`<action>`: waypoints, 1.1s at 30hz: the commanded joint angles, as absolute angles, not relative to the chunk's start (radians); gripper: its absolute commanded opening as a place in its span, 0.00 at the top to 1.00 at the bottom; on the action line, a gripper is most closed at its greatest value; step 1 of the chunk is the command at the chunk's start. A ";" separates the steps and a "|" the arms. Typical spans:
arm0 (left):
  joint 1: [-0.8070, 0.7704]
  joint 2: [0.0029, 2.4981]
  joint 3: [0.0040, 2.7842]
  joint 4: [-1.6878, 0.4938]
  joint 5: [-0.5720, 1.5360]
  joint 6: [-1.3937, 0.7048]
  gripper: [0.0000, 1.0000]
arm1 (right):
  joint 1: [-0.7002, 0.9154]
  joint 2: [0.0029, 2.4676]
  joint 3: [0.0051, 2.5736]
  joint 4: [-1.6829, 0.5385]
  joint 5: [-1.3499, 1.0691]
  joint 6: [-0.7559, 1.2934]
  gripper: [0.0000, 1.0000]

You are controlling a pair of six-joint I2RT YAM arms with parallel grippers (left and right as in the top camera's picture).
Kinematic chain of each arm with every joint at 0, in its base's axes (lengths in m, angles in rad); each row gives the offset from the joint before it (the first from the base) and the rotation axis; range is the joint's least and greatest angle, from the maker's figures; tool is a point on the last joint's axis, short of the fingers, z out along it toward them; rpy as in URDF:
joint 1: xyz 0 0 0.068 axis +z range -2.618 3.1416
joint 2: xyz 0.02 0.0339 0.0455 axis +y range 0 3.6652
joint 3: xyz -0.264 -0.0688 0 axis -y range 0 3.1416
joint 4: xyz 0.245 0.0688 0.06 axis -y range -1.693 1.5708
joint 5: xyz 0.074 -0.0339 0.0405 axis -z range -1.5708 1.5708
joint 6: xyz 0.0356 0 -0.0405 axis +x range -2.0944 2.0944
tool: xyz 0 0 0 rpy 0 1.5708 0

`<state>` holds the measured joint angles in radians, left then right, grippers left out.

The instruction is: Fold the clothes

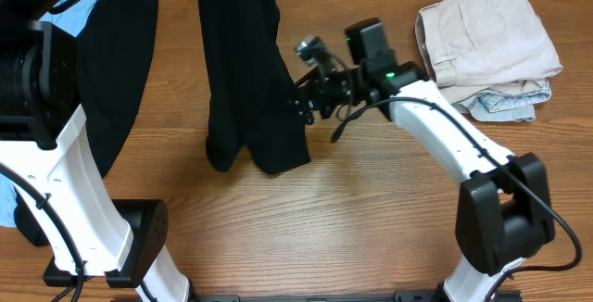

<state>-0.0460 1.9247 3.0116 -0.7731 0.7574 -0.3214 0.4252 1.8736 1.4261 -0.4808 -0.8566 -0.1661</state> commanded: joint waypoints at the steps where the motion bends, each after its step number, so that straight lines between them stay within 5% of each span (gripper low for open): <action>1: -0.046 1.922 3.018 -0.785 0.731 -0.310 0.96 | 0.474 1.876 1.426 -0.449 -0.748 -0.072 0.48; 4: -0.046 1.924 3.018 -0.818 0.729 -0.310 0.96 | 0.477 1.876 1.426 -0.435 -0.676 -0.016 0.80; 9: -0.038 1.924 3.018 -0.889 0.722 -0.262 0.96 | 0.452 1.864 1.447 -0.473 -0.574 0.031 0.95; 20: -0.038 1.923 3.018 -1.117 0.574 -0.112 0.96 | 0.443 1.636 1.589 -0.768 -0.212 0.057 0.96; 33: -0.038 1.847 3.020 -1.208 0.489 -0.047 0.96 | 0.385 1.293 1.702 -0.986 -0.176 0.083 0.96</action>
